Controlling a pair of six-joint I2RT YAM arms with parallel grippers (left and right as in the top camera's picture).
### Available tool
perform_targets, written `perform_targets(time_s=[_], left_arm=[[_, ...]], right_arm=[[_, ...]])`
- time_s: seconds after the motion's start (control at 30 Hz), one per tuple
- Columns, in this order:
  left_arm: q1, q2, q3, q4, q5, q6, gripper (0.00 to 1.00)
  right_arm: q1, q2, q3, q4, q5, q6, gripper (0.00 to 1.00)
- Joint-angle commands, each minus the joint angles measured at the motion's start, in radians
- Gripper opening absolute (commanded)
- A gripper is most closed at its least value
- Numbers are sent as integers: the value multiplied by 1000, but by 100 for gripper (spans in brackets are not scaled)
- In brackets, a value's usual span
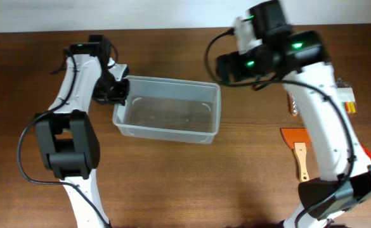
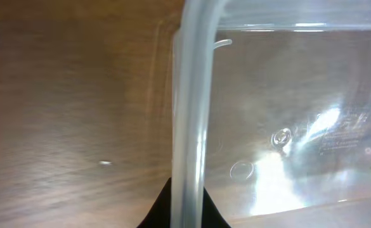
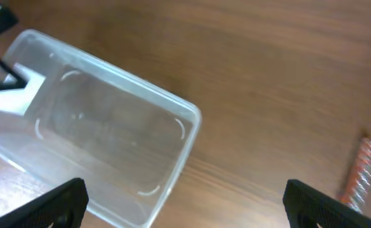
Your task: Pack container
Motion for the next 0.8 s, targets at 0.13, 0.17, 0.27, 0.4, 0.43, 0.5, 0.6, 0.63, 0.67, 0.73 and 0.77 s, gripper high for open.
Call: perform_targets(time_s=[0.13, 0.17, 0.27, 0.4, 0.43, 0.5, 0.6, 0.63, 0.67, 0.73, 0.77], left_arm=[[-61, 9, 17, -43, 35, -235, 2], [-67, 9, 17, -55, 44, -253, 2], [-82, 9, 17, -83, 92, -285, 2], [-101, 9, 17, -98, 121, -321, 2], [-107, 9, 17, -100, 121, -321, 2], [-121, 9, 17, -105, 121, -321, 2], [-140, 9, 17, -105, 115, -323, 2], [-144, 9, 17, -97, 100, -323, 2], [-146, 9, 17, -88, 75, -323, 2], [-150, 9, 17, -70, 9, -323, 2], [-150, 9, 17, -66, -22, -323, 2]], right_arm=[[-151, 5, 50, -97, 2, 27, 99], [-166, 5, 50, -105, -2, 27, 99], [-200, 5, 50, -116, -2, 27, 99], [-224, 5, 50, -117, -2, 26, 99], [-228, 5, 50, -117, -2, 26, 99], [-229, 5, 50, -116, 0, 26, 99], [-228, 5, 50, -106, 2, 21, 99], [-229, 5, 50, -105, 2, 19, 99], [-229, 5, 50, -103, 2, 18, 99], [-229, 5, 50, -95, 2, 15, 99], [-229, 5, 50, -92, 2, 15, 99]])
